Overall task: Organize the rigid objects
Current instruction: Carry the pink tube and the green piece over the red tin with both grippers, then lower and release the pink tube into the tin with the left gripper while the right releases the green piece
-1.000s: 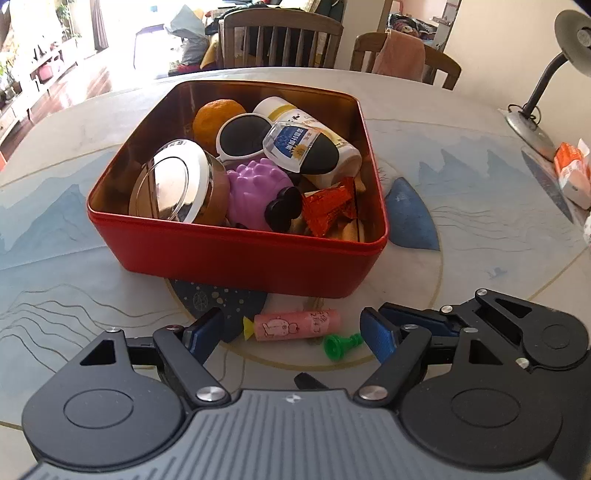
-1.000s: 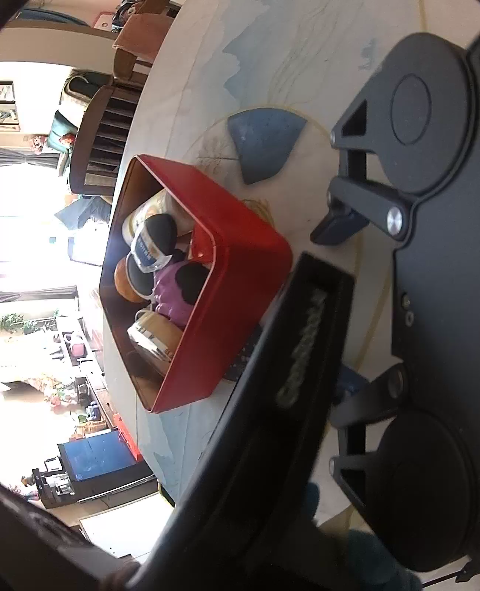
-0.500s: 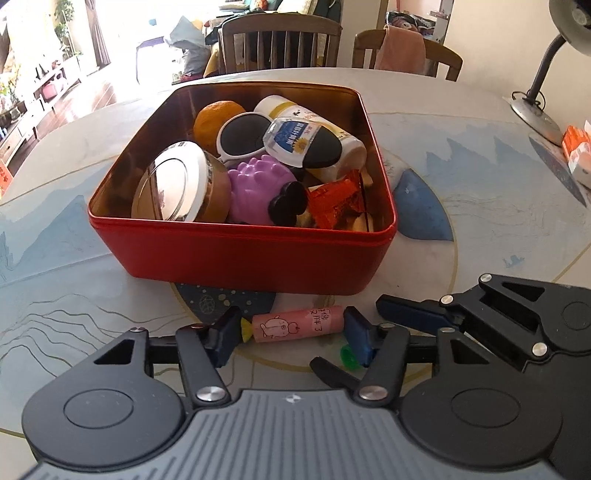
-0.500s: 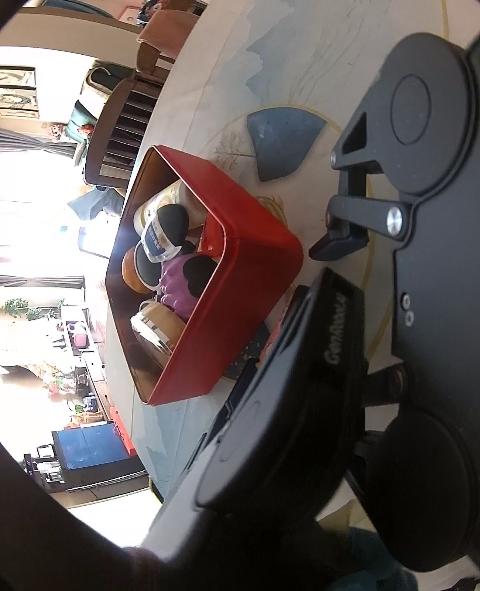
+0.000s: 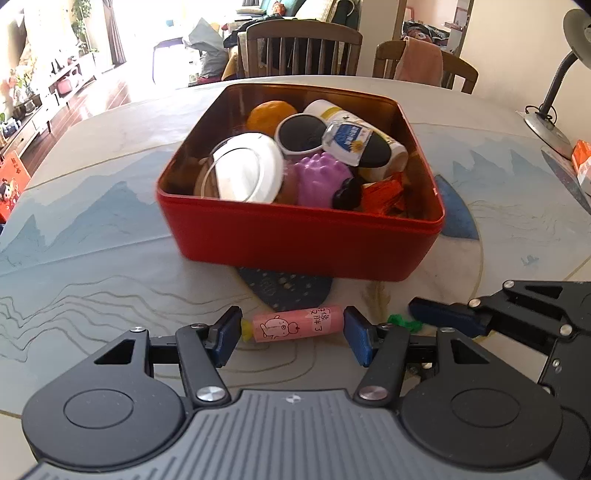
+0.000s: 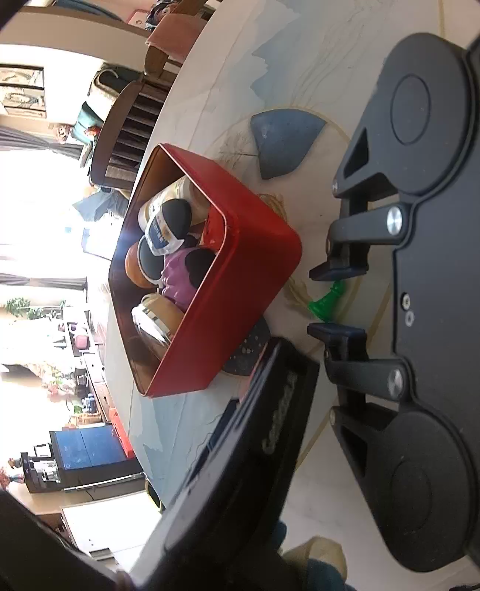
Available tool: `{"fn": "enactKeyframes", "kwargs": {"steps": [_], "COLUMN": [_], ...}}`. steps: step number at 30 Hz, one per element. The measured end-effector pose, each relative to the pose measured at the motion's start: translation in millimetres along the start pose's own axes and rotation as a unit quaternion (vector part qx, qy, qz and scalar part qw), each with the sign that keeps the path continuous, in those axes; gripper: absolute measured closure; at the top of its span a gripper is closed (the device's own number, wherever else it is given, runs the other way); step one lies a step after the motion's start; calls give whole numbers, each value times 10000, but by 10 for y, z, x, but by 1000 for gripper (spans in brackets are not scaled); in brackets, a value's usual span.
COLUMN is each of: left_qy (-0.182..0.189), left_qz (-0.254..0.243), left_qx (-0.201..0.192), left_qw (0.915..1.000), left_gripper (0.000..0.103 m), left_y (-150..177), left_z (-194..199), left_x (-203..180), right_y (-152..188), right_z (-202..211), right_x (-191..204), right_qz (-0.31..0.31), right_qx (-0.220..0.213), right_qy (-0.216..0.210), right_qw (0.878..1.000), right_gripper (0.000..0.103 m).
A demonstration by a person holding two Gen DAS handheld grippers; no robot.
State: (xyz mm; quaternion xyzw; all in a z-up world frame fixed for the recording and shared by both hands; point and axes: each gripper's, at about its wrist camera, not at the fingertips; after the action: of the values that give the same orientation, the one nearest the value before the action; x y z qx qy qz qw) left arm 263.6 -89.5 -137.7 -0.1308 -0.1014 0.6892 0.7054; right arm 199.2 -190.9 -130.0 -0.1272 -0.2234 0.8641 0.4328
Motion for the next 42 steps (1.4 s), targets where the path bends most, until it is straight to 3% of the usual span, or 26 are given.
{"fn": "enactKeyframes", "kwargs": {"steps": [8,23,42], "left_qy": [23,143,101], "left_qz": [-16,56,-66], "left_qx": [-101,-442,-1245], "left_qw": [9999,9989,9921], "left_gripper": [43,43,43], "left_y": [105,120,-405], "left_z": [126,629,1153], "left_x": [95,290,434], "right_y": [28,-98,-726], "right_z": [88,630,943], "right_x": [-13,-25,-52], "right_qz": [-406,-978,-772], "right_qx": [-12,-329,-947], "right_qy": [87,193,525], "right_qw": [9991,9945,9911], "right_gripper": [80,80,80]}}
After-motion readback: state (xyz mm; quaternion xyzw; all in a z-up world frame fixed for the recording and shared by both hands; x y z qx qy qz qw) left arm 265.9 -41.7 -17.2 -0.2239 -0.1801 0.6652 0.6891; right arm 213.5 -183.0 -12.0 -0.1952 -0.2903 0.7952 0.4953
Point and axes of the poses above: each gripper's, at about its wrist camera, not at the fingertips, and z roughly against the way its jaws point, x to its left, y to its underside, and after that the axes turned 15 degrees about x, right-handed
